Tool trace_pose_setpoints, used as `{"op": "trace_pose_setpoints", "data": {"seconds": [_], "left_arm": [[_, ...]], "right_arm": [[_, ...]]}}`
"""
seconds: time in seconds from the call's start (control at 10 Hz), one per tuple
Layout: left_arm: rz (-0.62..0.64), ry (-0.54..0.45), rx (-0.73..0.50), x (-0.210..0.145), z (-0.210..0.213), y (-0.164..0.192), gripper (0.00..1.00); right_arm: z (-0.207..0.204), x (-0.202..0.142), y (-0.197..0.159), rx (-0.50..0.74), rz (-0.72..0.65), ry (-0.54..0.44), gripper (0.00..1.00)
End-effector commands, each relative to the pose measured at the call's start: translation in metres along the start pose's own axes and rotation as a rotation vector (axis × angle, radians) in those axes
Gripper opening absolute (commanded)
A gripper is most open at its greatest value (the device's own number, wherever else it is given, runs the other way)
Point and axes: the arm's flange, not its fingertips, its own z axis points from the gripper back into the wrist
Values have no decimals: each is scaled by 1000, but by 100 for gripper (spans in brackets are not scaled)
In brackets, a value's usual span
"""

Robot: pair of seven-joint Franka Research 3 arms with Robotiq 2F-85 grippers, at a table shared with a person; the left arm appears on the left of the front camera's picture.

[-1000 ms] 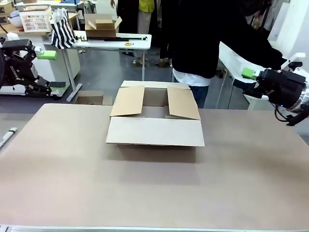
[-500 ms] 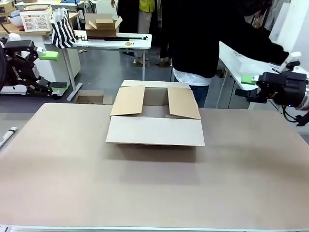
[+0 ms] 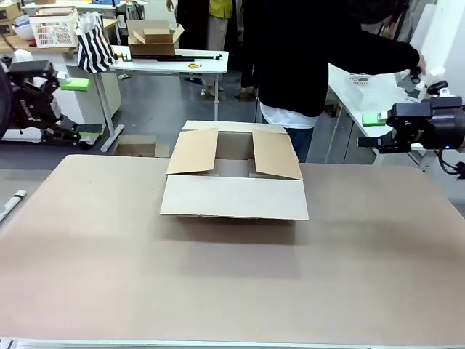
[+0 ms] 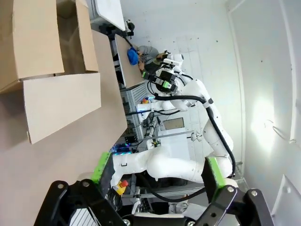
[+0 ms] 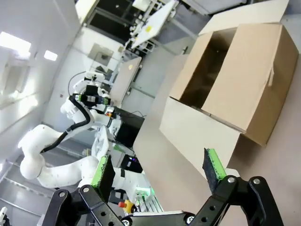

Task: Pack the gift set into the box.
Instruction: Place both hands on the side flaps of the Package Box and spread them outward.

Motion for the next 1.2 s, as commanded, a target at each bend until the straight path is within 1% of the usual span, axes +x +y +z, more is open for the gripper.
{"op": "trace_pose_setpoints", "data": {"seconds": [0.0,0.1,0.2,0.3,0.4,0.6,0.7,0.8,1.0,1.1], "left_arm": [[7,66,173,13,-40,-19,100],[-5,96,316,26,-76,-37,100],[-36,141,461,42,-123,-57,100],[-54,197,562,55,-168,-65,100],[-100,205,712,64,-209,-62,100],[-196,272,857,64,-267,-47,100],[-287,248,874,67,-284,-43,100],[-213,227,750,44,-263,-65,100],[-213,227,750,44,-263,-65,100],[-251,251,797,52,-284,-48,100]], "right_arm": [[-2,-4,-6,33,9,-28,100],[-2,-4,-6,33,9,-28,100],[-2,-4,-6,33,9,-28,100],[-2,-4,-6,33,9,-28,100],[-2,-4,-6,33,9,-28,100],[-2,-4,-6,33,9,-28,100],[-2,-4,-6,33,9,-28,100],[-2,-4,-6,33,9,-28,100],[-2,-4,-6,33,9,-28,100],[-2,-4,-6,33,9,-28,100]]}}
